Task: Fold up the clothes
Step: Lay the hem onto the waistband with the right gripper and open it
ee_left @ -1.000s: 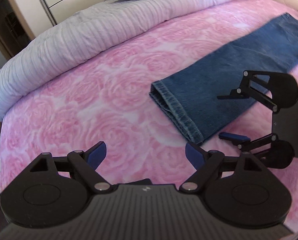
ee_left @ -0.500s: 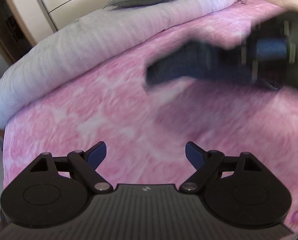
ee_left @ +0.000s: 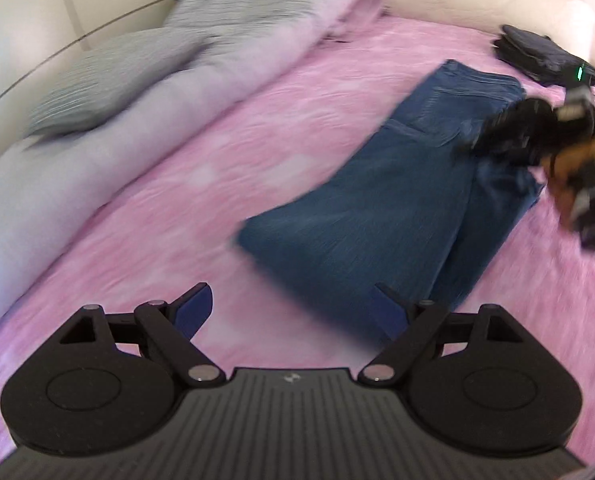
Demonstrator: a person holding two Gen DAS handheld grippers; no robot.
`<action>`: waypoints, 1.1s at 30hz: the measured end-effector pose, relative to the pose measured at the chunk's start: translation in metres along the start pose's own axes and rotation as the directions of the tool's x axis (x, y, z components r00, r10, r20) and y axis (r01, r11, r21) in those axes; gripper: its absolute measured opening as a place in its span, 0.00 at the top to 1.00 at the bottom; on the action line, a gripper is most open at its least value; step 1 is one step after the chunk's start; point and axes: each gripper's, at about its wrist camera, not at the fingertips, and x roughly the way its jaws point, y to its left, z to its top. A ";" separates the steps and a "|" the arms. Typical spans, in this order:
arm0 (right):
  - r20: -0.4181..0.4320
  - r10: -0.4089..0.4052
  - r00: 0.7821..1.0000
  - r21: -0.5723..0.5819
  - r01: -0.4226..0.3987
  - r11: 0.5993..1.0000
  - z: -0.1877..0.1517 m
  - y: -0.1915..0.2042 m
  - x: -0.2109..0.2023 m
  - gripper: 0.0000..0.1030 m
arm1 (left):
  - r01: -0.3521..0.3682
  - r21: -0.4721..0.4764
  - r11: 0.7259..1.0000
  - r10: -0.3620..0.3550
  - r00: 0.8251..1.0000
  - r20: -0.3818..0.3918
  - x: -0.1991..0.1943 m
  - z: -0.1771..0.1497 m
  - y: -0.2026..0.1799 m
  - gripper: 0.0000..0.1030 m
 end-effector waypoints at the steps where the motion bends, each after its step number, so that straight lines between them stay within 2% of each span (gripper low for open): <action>1: -0.033 0.010 0.999 0.027 -0.009 1.000 0.001 -0.012 0.005 0.96 | 0.016 0.018 1.000 -0.016 1.000 -0.004 0.011 0.010 -0.009 0.19; 3: -0.088 0.033 0.996 0.062 -0.028 0.998 0.001 -0.028 0.011 0.96 | 0.037 0.069 0.997 -0.036 0.999 -0.017 0.031 0.025 -0.024 0.19; 6: -0.108 0.061 0.992 0.112 -0.049 0.993 0.006 -0.039 0.010 0.96 | 0.050 0.136 0.990 -0.044 0.998 -0.045 0.059 0.039 -0.035 0.19; 9: -0.131 0.065 0.989 0.099 -0.052 0.994 0.005 -0.039 0.012 0.96 | 0.046 0.134 0.990 -0.036 0.996 -0.078 0.087 0.046 -0.031 0.19; 13: -0.162 0.000 0.987 -0.080 -0.013 0.997 0.016 -0.028 -0.014 0.95 | 0.025 0.089 0.996 -0.007 0.982 -0.191 0.131 0.040 -0.016 0.19; 15: -0.173 -0.034 0.984 -0.169 0.005 0.986 0.022 -0.022 -0.026 0.94 | 0.028 0.090 0.996 -0.007 0.976 -0.219 0.144 0.031 -0.013 0.18; 17: -0.155 -0.049 0.987 -0.285 0.003 0.958 0.027 -0.012 -0.041 0.93 | 0.025 0.089 0.996 -0.005 0.976 -0.218 0.146 0.027 -0.012 0.17; 19: -0.118 -0.031 0.993 -0.428 -0.022 0.903 0.034 0.004 -0.047 0.93 | 0.021 0.085 0.996 -0.002 0.976 -0.217 0.143 0.027 -0.012 0.18; 23: -0.161 0.034 0.986 -0.553 -0.118 0.825 0.042 0.026 -0.012 0.92 | 0.016 0.065 0.998 -0.001 0.974 -0.227 0.137 0.023 -0.006 0.19; 27: -0.214 -0.072 0.974 -0.565 -0.063 0.823 0.035 0.016 0.039 0.92 | 0.046 -0.002 0.999 -0.045 0.973 -0.225 0.137 0.015 0.004 0.18; 30: -0.236 -0.060 0.970 -0.551 -0.083 0.831 0.032 0.011 0.046 0.92 | 0.071 -0.035 0.997 -0.077 0.975 -0.210 0.138 0.012 0.011 0.18; 32: -0.213 -0.064 0.975 -0.542 -0.063 0.838 0.035 0.015 0.035 0.90 | 0.083 -0.084 0.993 -0.098 0.977 -0.190 0.130 0.011 0.018 0.18; 33: -0.201 -0.063 0.977 -0.519 -0.052 0.853 0.037 0.014 0.027 0.86 | 0.086 -0.121 0.989 -0.107 0.978 -0.179 0.124 0.010 0.024 0.18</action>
